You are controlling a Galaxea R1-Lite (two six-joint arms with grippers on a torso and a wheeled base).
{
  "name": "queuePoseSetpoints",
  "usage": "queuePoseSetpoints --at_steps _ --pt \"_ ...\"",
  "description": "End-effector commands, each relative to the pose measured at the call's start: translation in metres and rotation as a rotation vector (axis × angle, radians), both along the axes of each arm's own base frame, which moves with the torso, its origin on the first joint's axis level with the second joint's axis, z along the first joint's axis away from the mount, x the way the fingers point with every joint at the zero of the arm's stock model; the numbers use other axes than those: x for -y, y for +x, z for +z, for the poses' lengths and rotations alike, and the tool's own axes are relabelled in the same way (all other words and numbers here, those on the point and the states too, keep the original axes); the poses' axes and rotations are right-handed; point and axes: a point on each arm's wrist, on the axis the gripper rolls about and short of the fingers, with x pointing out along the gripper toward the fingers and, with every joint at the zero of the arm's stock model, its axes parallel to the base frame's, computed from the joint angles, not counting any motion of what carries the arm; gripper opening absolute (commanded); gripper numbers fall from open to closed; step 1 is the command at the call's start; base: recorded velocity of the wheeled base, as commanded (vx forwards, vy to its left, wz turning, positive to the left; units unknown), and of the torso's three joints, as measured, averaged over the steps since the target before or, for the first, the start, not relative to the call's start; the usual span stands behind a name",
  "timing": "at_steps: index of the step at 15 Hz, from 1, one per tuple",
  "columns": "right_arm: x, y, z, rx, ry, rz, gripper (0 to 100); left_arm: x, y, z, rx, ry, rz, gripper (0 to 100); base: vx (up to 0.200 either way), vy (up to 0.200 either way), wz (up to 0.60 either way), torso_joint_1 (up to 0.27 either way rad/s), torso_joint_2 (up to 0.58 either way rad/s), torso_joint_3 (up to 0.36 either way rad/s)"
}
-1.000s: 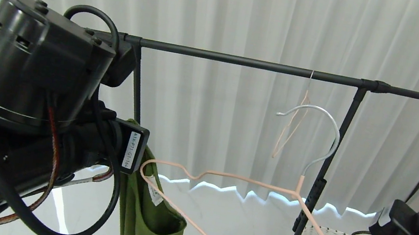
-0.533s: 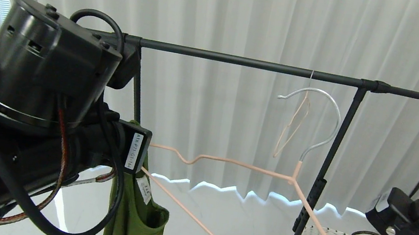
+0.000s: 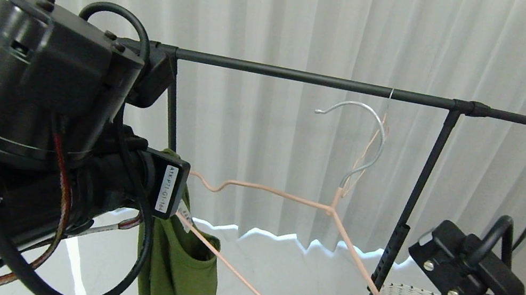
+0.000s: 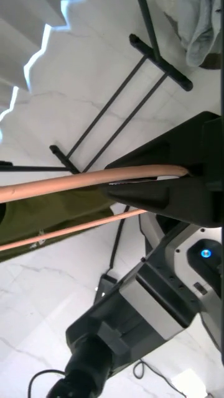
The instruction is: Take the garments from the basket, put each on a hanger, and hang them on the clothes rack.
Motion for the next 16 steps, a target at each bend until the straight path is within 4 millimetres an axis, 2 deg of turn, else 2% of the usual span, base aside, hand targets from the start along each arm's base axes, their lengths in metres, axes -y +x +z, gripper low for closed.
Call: queuePoseSetpoints --at_steps 1,7,9,12,16 --pt "-0.010 0.004 -0.008 -0.012 -0.028 0.002 0 0.000 -0.003 0.002 0.005 -0.009 -0.010 0 0.000 0.000 0.00 0.000 0.00 0.000" --pt "-0.010 0.003 -0.014 -0.036 -0.071 0.006 0 0.000 -0.002 0.011 0.024 -0.063 0.010 0 0.000 0.000 0.00 0.000 0.00 0.000" --pt "-0.010 0.005 -0.013 -0.035 -0.052 -0.017 0 -0.001 -0.001 0.008 0.018 -0.055 0.014 0 0.000 0.000 0.00 0.000 0.00 0.000" --pt "-0.007 0.005 -0.010 -0.010 -0.044 -0.080 0 -0.005 0.013 0.003 0.006 -0.033 0.078 0 0.000 0.000 0.00 0.000 0.00 0.000" --pt "-0.008 0.006 -0.007 -0.001 -0.022 -0.107 0 -0.005 0.014 0.001 0.001 -0.028 0.081 0 0.000 0.000 0.00 0.000 0.00 0.000"
